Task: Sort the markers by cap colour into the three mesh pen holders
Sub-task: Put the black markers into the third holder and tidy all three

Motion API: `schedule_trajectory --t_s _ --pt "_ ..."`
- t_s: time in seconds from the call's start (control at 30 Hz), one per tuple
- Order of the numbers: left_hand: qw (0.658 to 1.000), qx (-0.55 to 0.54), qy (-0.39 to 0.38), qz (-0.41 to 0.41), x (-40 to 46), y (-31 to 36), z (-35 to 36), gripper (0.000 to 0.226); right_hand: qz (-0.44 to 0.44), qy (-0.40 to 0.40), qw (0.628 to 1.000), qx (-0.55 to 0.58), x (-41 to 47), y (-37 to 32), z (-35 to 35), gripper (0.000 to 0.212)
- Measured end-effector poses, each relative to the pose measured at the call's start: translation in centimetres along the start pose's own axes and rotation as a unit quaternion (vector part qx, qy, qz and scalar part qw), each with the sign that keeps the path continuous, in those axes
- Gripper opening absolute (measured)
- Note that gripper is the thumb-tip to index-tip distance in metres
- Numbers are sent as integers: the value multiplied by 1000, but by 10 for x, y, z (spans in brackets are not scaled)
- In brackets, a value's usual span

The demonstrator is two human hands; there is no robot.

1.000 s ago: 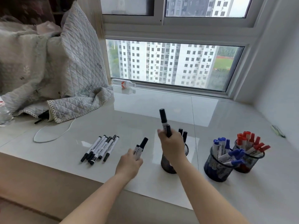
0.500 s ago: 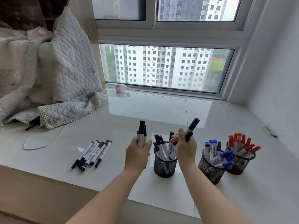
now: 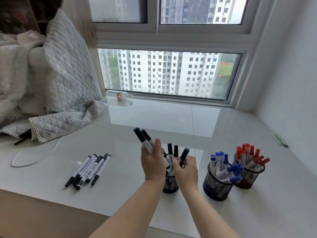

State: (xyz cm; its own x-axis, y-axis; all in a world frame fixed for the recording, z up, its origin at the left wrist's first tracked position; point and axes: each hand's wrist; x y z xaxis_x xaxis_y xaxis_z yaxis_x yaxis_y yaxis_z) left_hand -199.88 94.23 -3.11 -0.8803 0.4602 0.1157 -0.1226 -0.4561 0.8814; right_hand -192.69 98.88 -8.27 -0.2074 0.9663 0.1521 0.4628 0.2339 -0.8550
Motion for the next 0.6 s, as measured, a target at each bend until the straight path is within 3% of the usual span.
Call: schedule_trajectory --t_s 0.17,0.27,0.33,0.5,0.6 --pt "999 19 -30 27 -2 -3 10 24 -1 1 999 38 -1 -1 -9 15" --pt "996 85 -26 17 -3 -15 3 22 -21 -1 999 32 -4 2 -12 44" --pt "993 116 -29 10 -5 -25 -5 20 -46 -8 999 2 -3 3 -15 53" --pt "985 169 -26 9 -9 -42 -16 18 -77 -18 995 -59 0 3 -17 53" --pt "971 241 -11 9 -9 -51 -17 28 -115 -19 989 -90 1 2 -17 43"
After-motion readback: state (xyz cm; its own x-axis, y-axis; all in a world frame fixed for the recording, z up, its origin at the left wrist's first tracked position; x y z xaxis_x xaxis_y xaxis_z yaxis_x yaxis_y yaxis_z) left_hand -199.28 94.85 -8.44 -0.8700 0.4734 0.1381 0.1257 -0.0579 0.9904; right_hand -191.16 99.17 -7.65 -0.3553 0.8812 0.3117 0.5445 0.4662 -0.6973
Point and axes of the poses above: each hand's wrist, its own x-axis towards the middle knuckle, its own z-axis out of the palm, y = z × x, and after that the axes turned 12 degrees about -x, right-handed
